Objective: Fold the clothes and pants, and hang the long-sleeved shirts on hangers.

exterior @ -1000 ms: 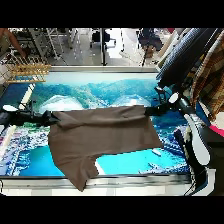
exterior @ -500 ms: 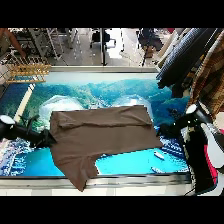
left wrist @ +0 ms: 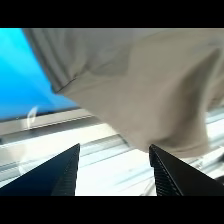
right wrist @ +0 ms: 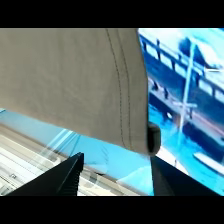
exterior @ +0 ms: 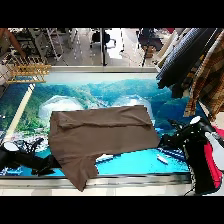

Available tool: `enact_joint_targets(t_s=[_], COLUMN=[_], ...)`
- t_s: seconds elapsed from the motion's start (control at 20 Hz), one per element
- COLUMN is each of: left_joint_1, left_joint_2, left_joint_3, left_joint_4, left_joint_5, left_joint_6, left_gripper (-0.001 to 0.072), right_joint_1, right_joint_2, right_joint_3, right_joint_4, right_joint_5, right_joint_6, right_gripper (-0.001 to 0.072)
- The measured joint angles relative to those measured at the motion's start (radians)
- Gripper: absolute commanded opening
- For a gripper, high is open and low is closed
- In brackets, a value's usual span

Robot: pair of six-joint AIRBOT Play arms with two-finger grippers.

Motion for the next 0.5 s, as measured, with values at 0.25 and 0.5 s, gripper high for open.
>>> enact_joint_targets(t_s=[0.25,0.5], left_joint_1=[-0.009,-0.109], left_joint_2=[0.014,0.018], left_joint_3=[-0.065,-0.082], left_joint_4=[-0.058,-0.094], left_joint_5=[0.098,0.203], left_joint_6=[-0.002,-0.016], left_gripper=[0.0482,0.0153], right_joint_1=[-0.008,-0.018], right_joint_2=[-0.011,-0.015], right_joint_3=[-0.005,-0.001], right_joint_4=[0.021,0.068], right_joint_5=[-0.016,-0.073], right_joint_6=[-0.022,0.010], right_gripper=[0.0511,0.0383])
